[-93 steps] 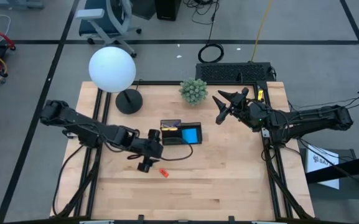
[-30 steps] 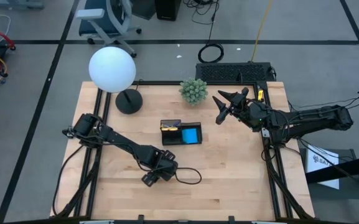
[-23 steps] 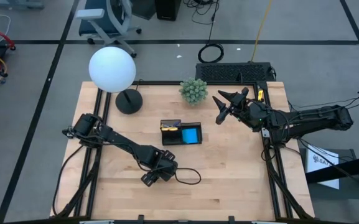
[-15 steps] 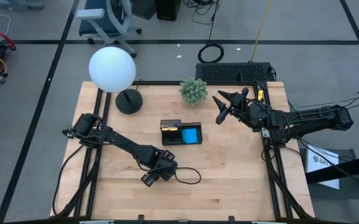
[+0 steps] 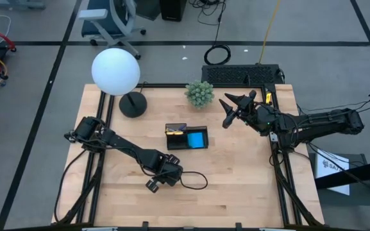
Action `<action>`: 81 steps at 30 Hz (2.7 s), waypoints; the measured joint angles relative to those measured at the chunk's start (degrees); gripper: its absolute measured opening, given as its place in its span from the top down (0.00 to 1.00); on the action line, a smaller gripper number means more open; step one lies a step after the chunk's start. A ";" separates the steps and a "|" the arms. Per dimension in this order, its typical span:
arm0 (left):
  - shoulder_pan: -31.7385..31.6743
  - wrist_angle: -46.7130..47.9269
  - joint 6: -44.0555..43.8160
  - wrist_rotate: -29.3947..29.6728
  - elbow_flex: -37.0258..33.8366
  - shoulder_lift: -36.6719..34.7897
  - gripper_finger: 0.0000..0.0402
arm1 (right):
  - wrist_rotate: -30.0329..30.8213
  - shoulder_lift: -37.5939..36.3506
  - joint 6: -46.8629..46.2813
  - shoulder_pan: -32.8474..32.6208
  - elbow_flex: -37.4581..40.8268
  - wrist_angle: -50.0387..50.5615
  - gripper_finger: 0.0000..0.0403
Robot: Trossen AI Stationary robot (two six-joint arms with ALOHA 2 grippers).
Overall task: Pick and place office supplies into organizer
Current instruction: Put the orange eraser into the desk organizer
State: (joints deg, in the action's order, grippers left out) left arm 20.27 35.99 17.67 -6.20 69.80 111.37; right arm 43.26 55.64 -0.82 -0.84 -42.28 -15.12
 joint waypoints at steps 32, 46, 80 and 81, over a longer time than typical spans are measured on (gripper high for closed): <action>0.10 -0.60 -3.44 -0.77 -0.04 0.07 0.66 | 0.00 0.00 0.00 -0.02 0.00 0.00 0.62; 0.66 2.67 -5.40 -0.79 0.38 2.88 0.73 | -0.01 0.00 0.01 -0.01 0.00 0.00 0.62; 0.85 10.18 -5.79 -0.90 6.03 4.15 0.73 | -0.02 -0.02 0.02 0.00 0.00 0.00 0.62; 0.85 10.12 -5.81 -0.90 6.03 4.15 0.73 | 0.00 0.00 0.00 -0.02 0.00 -0.02 0.62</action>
State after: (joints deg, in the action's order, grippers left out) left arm 21.12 46.11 11.86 -7.09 75.83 115.52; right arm 43.26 55.63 -0.82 -0.86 -42.28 -15.13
